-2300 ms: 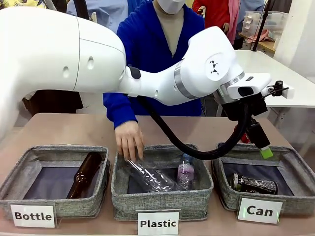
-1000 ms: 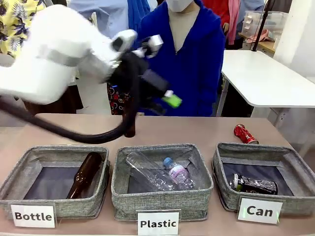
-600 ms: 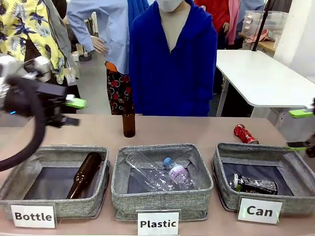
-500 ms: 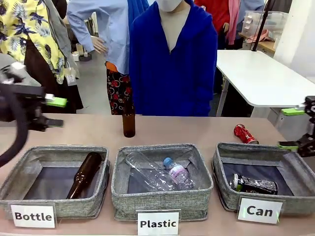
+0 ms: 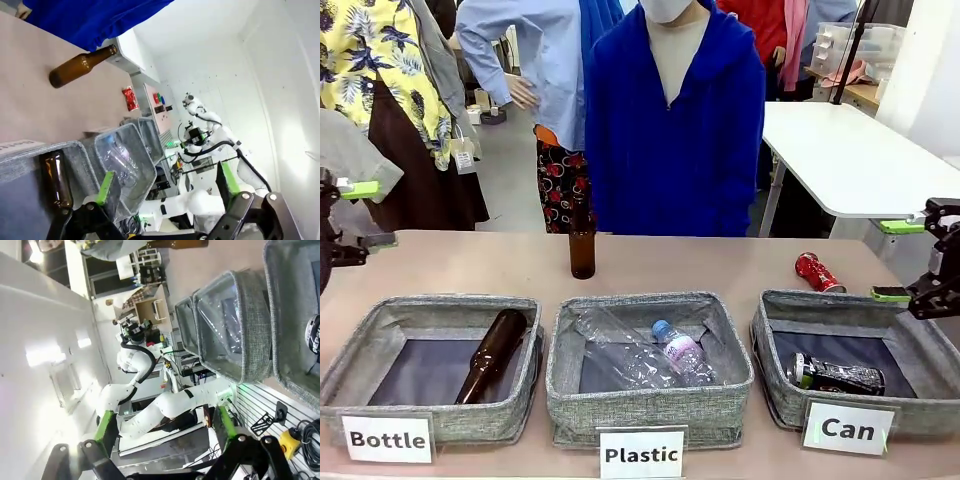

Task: Sort the can waste into the basket.
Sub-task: Pick up the can waste from the table and place it in the right Fabric basket.

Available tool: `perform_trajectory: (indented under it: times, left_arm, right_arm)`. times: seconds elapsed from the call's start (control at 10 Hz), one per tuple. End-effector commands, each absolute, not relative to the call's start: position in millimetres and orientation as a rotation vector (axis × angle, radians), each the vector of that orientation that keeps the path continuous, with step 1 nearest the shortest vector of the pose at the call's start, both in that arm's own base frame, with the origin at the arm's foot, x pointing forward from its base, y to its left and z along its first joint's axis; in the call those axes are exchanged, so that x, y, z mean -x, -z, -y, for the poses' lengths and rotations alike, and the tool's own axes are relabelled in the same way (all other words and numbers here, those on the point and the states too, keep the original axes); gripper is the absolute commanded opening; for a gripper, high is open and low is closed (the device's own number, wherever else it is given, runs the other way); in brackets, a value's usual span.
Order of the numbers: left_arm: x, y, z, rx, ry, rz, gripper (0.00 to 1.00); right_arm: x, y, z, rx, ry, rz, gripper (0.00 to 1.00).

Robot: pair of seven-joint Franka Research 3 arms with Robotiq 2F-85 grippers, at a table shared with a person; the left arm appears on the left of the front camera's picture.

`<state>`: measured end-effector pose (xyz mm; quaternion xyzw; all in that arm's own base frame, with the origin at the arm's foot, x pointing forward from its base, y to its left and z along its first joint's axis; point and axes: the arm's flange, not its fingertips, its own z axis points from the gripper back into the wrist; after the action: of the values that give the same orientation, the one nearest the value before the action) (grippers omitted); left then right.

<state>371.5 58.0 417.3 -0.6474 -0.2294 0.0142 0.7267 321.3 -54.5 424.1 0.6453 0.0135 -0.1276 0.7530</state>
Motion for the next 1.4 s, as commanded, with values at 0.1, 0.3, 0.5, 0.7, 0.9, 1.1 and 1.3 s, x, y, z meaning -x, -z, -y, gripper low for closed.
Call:
perform_trajectory:
  times: [0.1, 0.3, 0.5, 0.7, 0.9, 1.1, 1.3]
  left_arm:
    - [-368.5, -426.8, -53.5, 1.402, -0.02, 0.488, 1.0]
    - [-368.5, -426.8, -53.5, 1.402, -0.02, 0.488, 1.0]
    - [-368.5, -426.8, -53.5, 1.402, -0.02, 0.488, 1.0]
    - [-368.5, -426.8, -53.5, 1.402, -0.02, 0.488, 1.0]
    - [-368.5, -426.8, -53.5, 1.402, -0.02, 0.488, 1.0]
    - [-368.5, -426.8, -53.5, 1.402, -0.02, 0.488, 1.0]
    - [-368.5, -426.8, -53.5, 1.402, -0.02, 0.488, 1.0]
  right_arm:
    - [-316.7, -428.1, 54.7, -1.393, 0.277, -0.044, 1.0]
    - [-316.7, -428.1, 54.7, -1.393, 0.277, -0.044, 1.0]
    - [-316.7, -428.1, 54.7, -1.393, 0.277, -0.044, 1.0]
    - [-316.7, -428.1, 54.7, -1.393, 0.277, -0.044, 1.0]
    - [-320.6, -426.0, 54.5, -1.408, 0.275, -0.025, 1.0]
    - [-333.5, -446.1, 24.4, -1.19, 0.199, -0.036, 1.0]
    - [-373.5, -459.8, 12.9, -0.902, 0.323, 0.05, 1.0]
